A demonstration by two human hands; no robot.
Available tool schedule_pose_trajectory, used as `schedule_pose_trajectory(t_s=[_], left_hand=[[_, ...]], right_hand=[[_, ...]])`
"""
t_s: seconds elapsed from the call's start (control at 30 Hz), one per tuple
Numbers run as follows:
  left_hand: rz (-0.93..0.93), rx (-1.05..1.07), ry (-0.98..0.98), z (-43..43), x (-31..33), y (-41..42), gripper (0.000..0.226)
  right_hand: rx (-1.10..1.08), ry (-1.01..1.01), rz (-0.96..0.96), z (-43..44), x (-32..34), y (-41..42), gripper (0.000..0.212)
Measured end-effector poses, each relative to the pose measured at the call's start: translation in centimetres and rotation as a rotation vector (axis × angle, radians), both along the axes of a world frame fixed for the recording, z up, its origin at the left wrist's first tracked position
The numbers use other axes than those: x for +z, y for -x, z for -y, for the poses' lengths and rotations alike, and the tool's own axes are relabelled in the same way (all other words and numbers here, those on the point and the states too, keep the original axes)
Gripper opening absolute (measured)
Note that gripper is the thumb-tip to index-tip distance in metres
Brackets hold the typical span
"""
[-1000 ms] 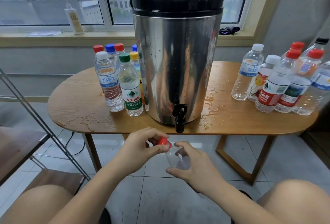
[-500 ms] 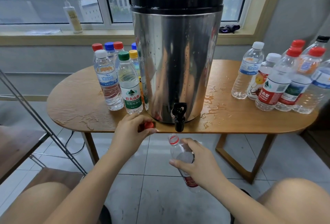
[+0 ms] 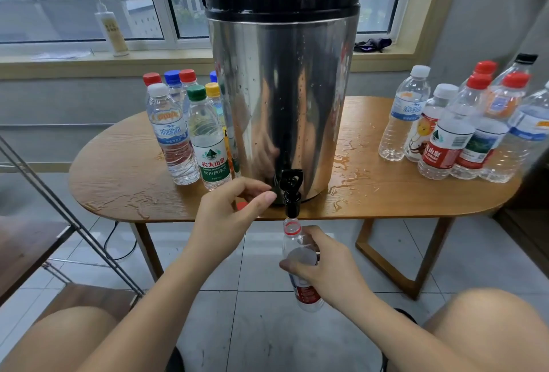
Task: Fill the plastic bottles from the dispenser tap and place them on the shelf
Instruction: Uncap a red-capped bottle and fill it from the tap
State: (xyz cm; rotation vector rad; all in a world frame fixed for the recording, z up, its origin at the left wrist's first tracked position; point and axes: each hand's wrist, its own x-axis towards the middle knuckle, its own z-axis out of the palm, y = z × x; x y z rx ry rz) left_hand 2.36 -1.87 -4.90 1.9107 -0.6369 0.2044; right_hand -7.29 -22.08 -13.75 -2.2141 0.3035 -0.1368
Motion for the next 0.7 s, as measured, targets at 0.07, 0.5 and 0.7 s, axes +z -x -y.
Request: schedule_pose_trajectory(t_s=[0.07, 0.5, 0.7], left_hand=[[-0.023, -0.028, 0.060, 0.9, 0.8, 0.6, 0.017], [-0.104, -0.052, 0.141, 3.2, 3.2, 0.8, 0.036], [-0.116, -0.013, 0.119, 3.5, 3.6, 0.1, 0.047]], right_hand=[[-0.010, -0.007, -0.014, -0.2, 0.2, 0.0, 0.071], [-0.038, -0.024, -0.085, -0.6, 0.7, -0.4, 0.079], [-0.042, -0.039, -0.071, -0.7, 0.8, -0.2, 0.076]])
